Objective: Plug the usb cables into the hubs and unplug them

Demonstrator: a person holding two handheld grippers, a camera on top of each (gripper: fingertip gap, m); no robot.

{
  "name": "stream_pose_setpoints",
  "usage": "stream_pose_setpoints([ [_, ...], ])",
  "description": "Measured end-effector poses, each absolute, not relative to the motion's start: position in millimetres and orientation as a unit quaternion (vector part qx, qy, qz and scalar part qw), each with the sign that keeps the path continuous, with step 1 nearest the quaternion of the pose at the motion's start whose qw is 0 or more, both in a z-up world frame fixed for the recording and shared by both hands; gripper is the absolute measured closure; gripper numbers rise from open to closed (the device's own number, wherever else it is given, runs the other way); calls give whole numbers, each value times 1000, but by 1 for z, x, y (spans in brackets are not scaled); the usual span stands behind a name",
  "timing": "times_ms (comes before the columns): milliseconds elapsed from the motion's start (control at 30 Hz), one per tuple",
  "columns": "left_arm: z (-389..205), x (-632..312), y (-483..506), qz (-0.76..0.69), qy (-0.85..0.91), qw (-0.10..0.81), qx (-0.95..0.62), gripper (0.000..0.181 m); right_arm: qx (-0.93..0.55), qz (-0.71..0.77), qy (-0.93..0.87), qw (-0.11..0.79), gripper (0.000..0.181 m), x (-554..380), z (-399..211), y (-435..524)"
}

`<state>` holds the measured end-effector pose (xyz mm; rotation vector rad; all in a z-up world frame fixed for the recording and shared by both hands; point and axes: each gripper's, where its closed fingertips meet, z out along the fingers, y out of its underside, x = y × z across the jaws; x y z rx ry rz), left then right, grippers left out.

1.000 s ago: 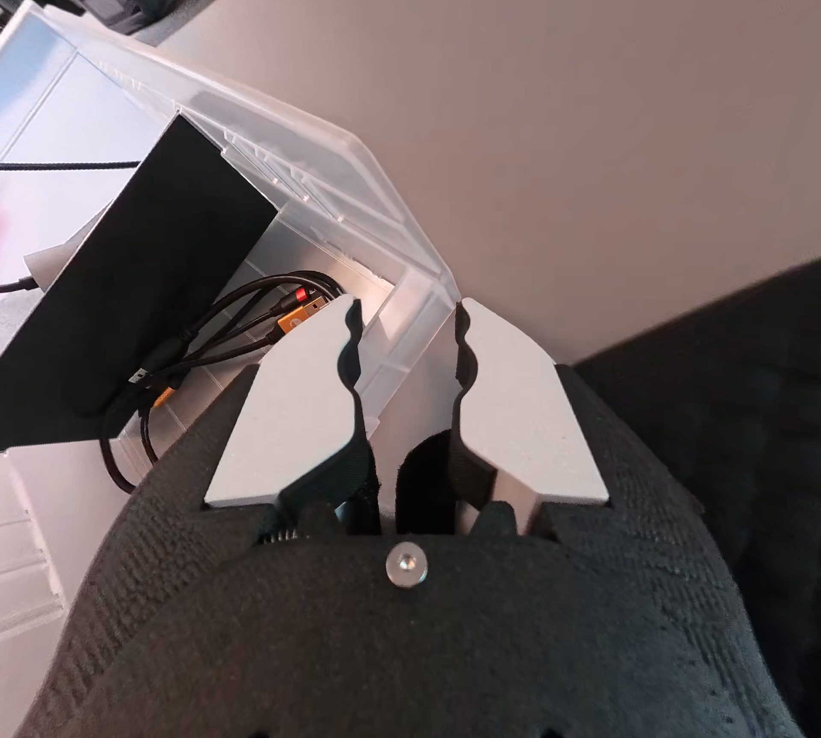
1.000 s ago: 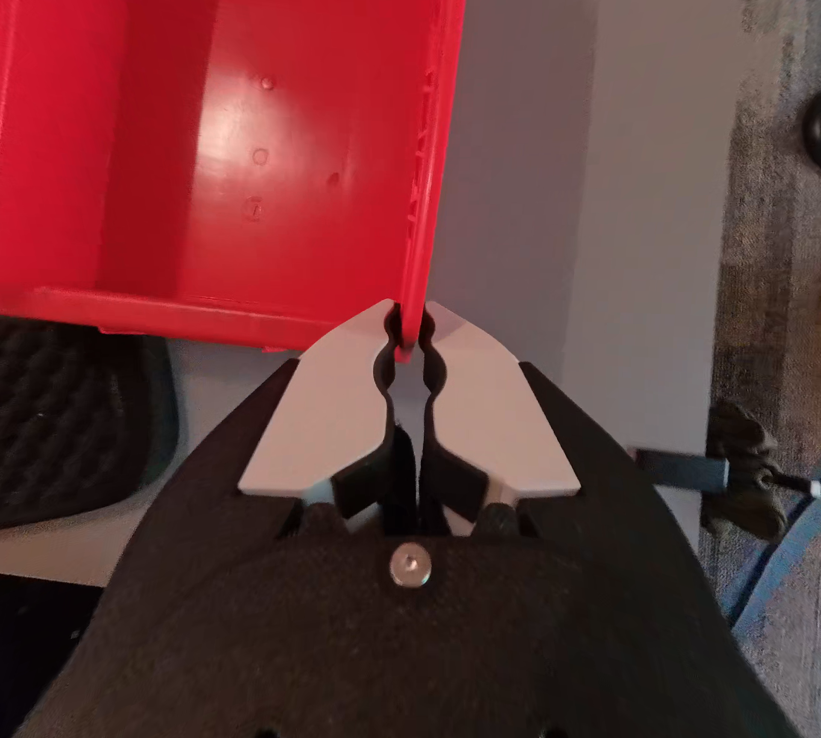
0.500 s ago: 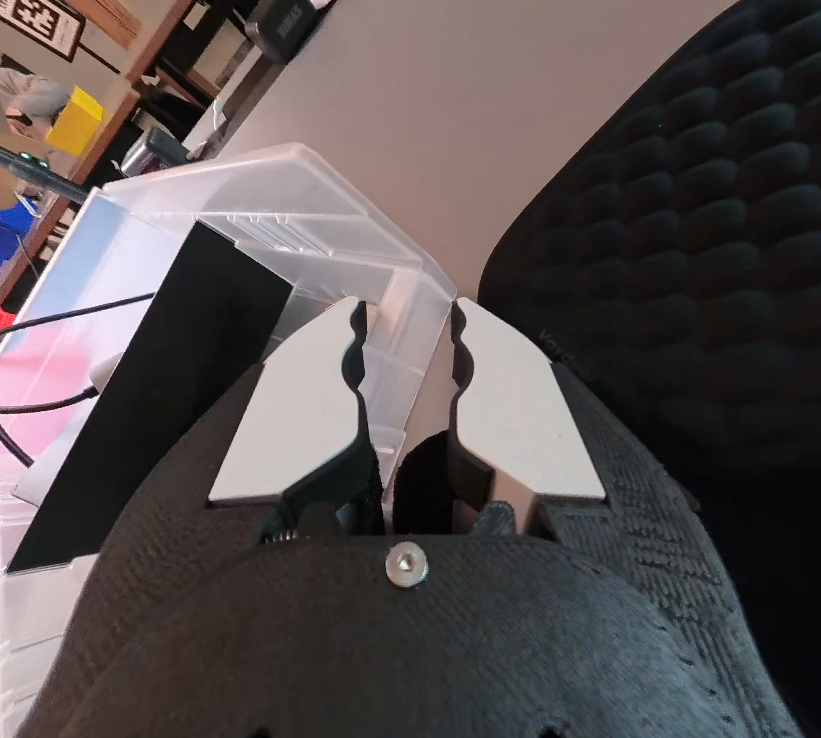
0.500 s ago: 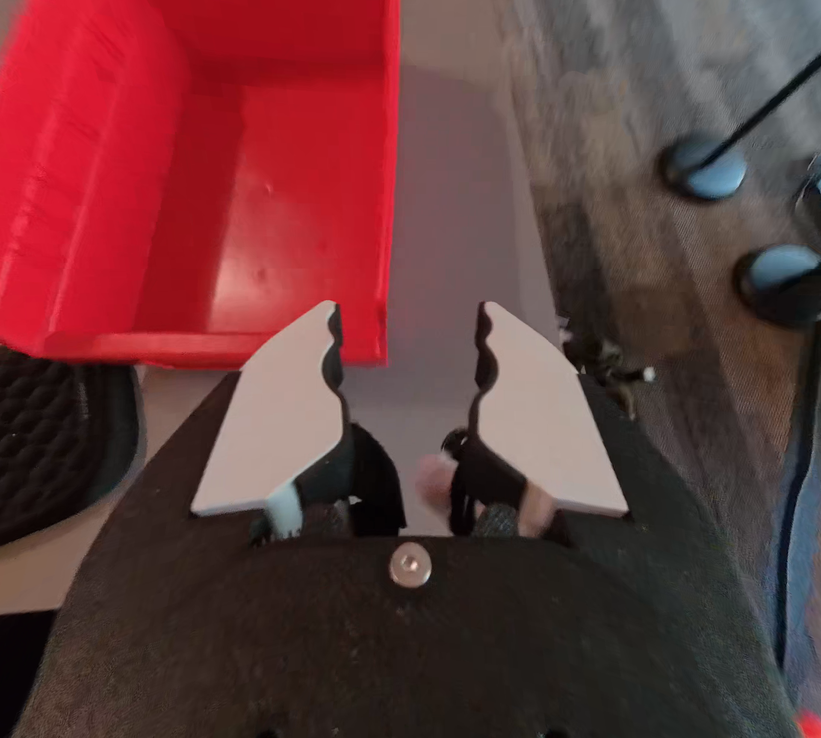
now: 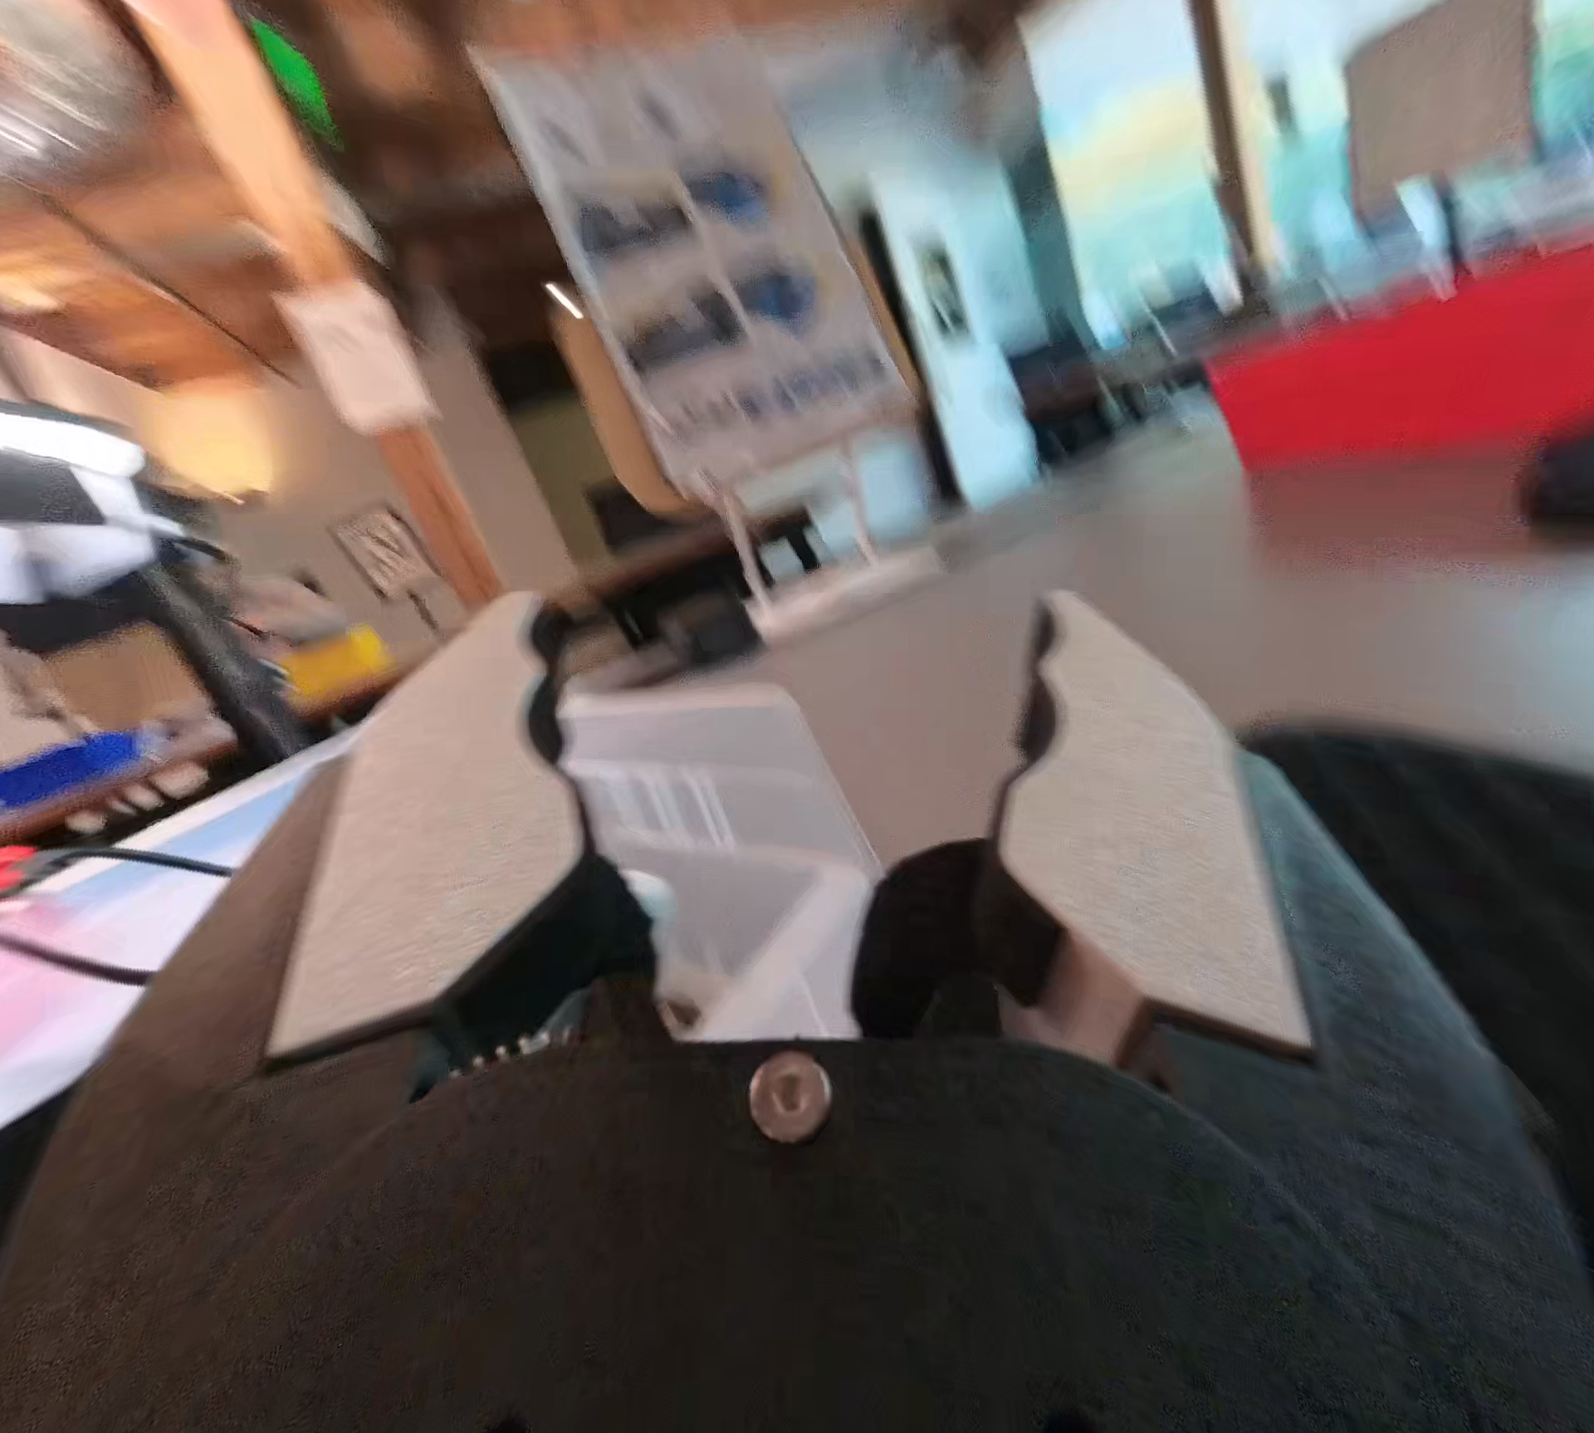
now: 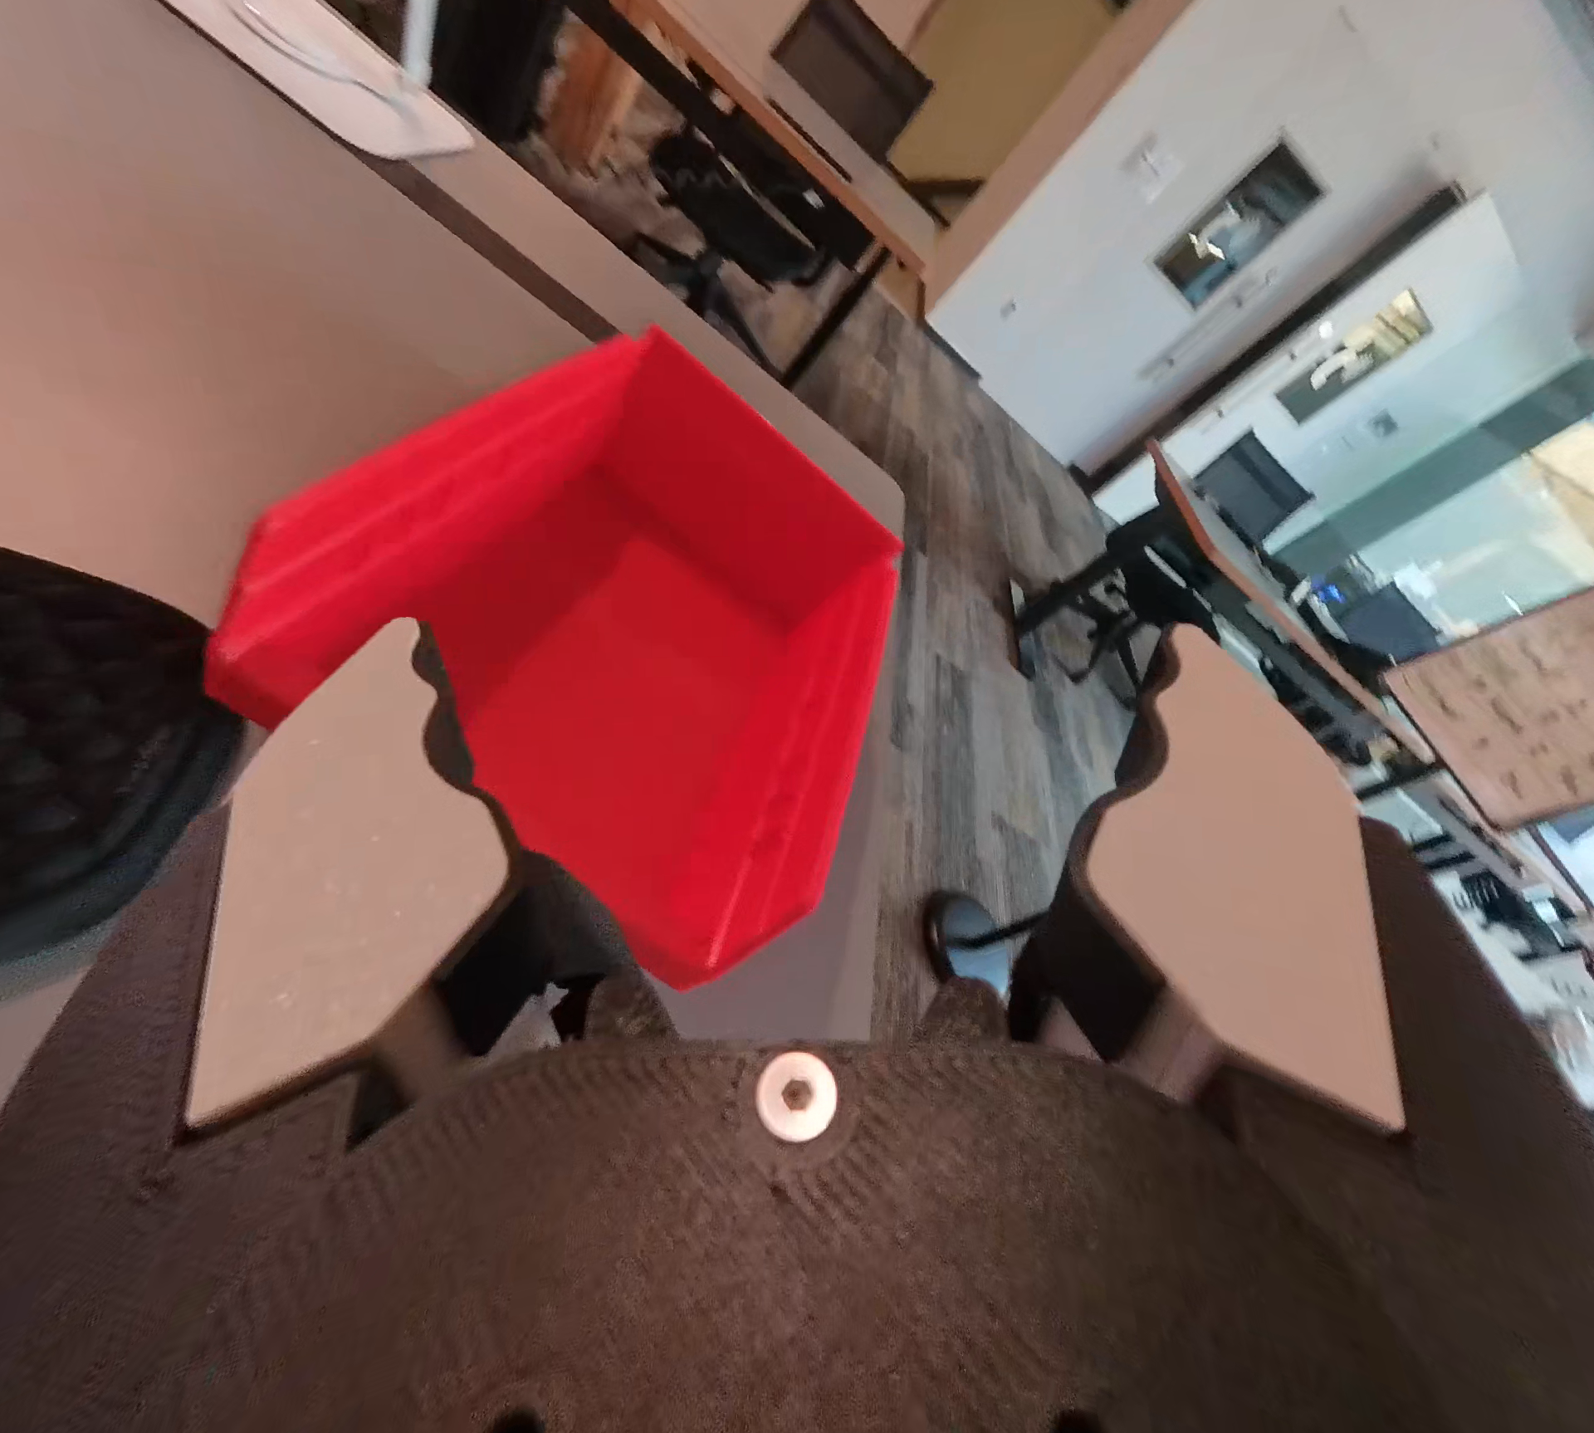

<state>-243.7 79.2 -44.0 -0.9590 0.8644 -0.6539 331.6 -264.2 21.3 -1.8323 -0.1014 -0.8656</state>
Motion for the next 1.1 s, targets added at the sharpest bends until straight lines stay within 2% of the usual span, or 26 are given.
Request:
stream_pose_setpoints([
  [33,-20,-258,80,-312,327,797,-401,54,-764,-358,-58,533,35,324,23,-259],
  [67,1,-275,74,-332,261,835,-352,48,-764,-353,-72,535,35,317,24,-255],
  [167,30,-317,57,-421,137,863,-244,37,-781,-326,-120,520,35,298,13,-242],
  [267,29,-326,50,-466,134,850,-207,40,-791,-315,-137,506,35,290,7,-231],
  [333,26,-325,30,-480,187,843,-157,109,-777,-324,-142,521,35,289,16,-223],
  [367,22,-323,19,-491,227,830,-135,155,-762,-331,-140,538,36,288,25,-219],
  [400,18,-321,13,-507,257,813,-130,181,-745,-332,-131,563,35,287,37,-216],
  [500,15,-318,16,-529,268,790,-155,180,-666,-337,-79,661,36,285,84,-214],
  [533,16,-317,20,-518,258,800,-160,169,-626,-343,-53,698,36,286,105,-217],
  [567,19,-318,25,-504,234,815,-166,141,-585,-341,-31,736,36,285,123,-221],
  [633,27,-318,46,-464,169,844,-208,61,-514,-314,-10,798,36,275,149,-227],
  [700,19,-296,64,-379,205,855,-288,53,-481,-295,-15,826,37,265,158,-223],
  [733,11,-285,76,-305,230,861,-336,56,-479,-296,-40,825,52,257,156,-216],
  [767,3,-277,89,-222,250,860,-386,77,-480,-306,-81,818,97,247,151,-209],
  [800,-7,-276,105,-136,260,846,-445,112,-480,-315,-122,810,153,236,145,-203],
  [833,-21,-276,117,-57,274,814,-509,172,-476,-315,-135,810,181,230,143,-198],
  [867,-37,-273,125,5,300,773,-559,181,-479,-305,-129,813,181,228,143,-192],
  [933,-57,-262,132,91,356,713,-596,181,-504,-285,-151,801,181,219,134,-176],
  [967,-63,-259,135,124,366,699,-602,176,-503,-299,-150,797,173,218,133,-171],
  [1000,-64,-258,138,153,360,698,-600,156,-485,-328,-131,800,145,222,138,-171],
  [1033,-63,-258,140,177,348,702,-595,135,-465,-354,-104,804,93,227,145,-172],
  [1067,-61,-259,143,201,334,708,-589,122,-467,-374,-89,797,57,231,146,-172],
  [1100,-58,-262,145,227,322,710,-584,109,-473,-387,-78,787,41,235,147,-172],
])
